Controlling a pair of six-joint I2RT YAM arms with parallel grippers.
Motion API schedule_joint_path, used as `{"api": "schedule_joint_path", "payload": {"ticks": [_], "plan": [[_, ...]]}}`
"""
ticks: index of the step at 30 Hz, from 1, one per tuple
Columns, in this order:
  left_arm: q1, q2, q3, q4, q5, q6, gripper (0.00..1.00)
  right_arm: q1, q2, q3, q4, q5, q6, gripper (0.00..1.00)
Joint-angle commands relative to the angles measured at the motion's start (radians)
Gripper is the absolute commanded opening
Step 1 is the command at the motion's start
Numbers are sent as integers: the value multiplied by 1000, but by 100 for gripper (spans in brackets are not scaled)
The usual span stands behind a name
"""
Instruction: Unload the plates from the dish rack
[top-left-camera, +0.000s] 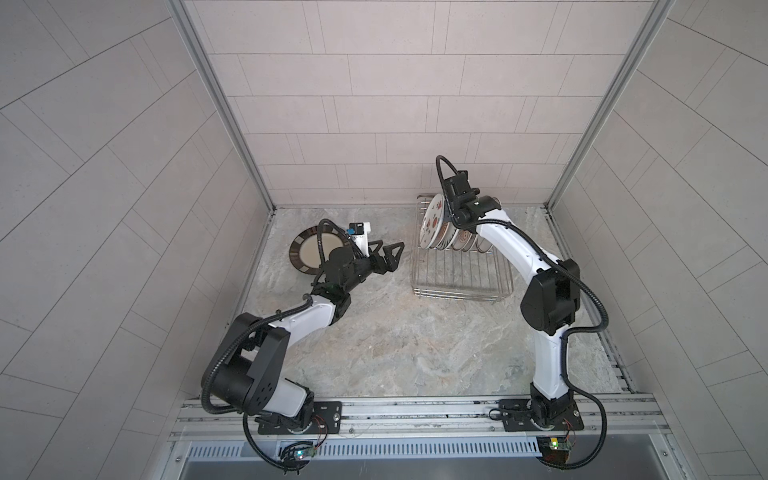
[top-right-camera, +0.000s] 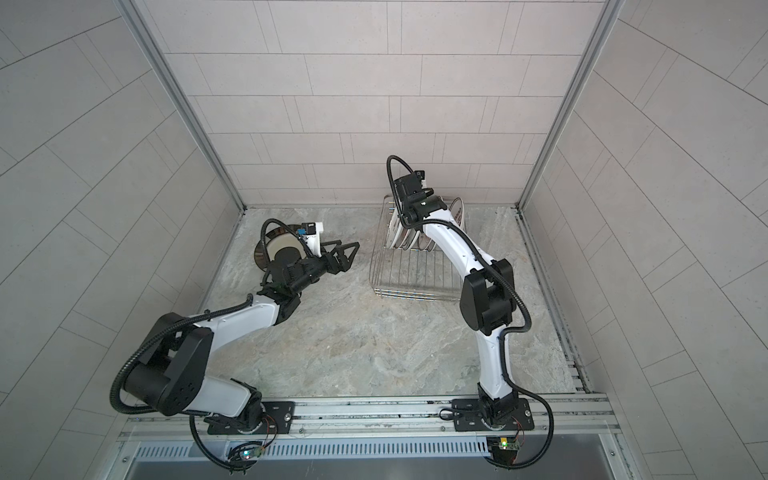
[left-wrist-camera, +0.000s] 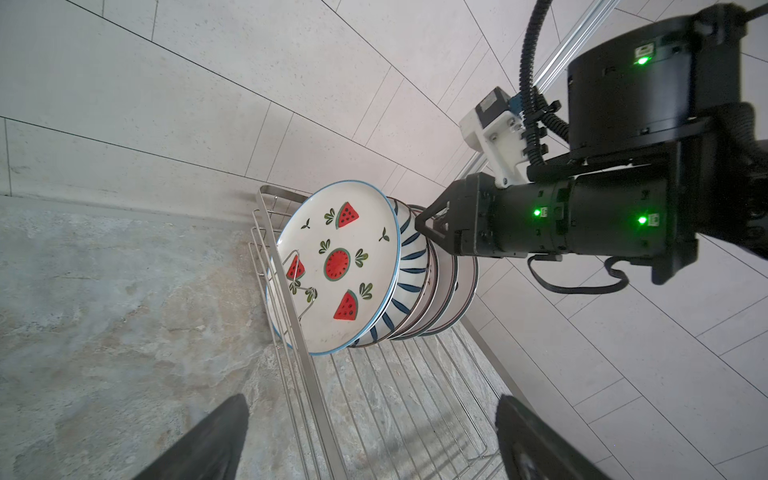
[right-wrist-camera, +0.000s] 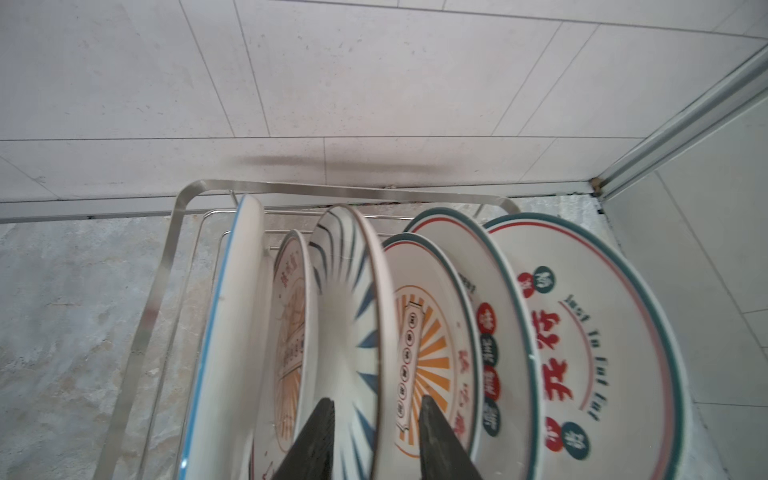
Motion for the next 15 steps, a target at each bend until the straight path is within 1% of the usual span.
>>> {"api": "schedule_joint_path", "payload": {"ticks": [1, 7, 11, 15], "plan": [[-6, 7, 3, 33, -8, 8, 98, -7, -47, -8, -9, 37, -9, 35], [-6, 0, -6, 33, -12, 8, 98, -15, 26, 32, -27, -18, -5, 36], [-6, -2, -12, 29, -23, 11, 98, -26, 54, 41, -11, -90, -4, 37], [-7, 3, -13, 31, -25, 11, 98, -33, 97, 70, -38, -82, 15, 34]]}}
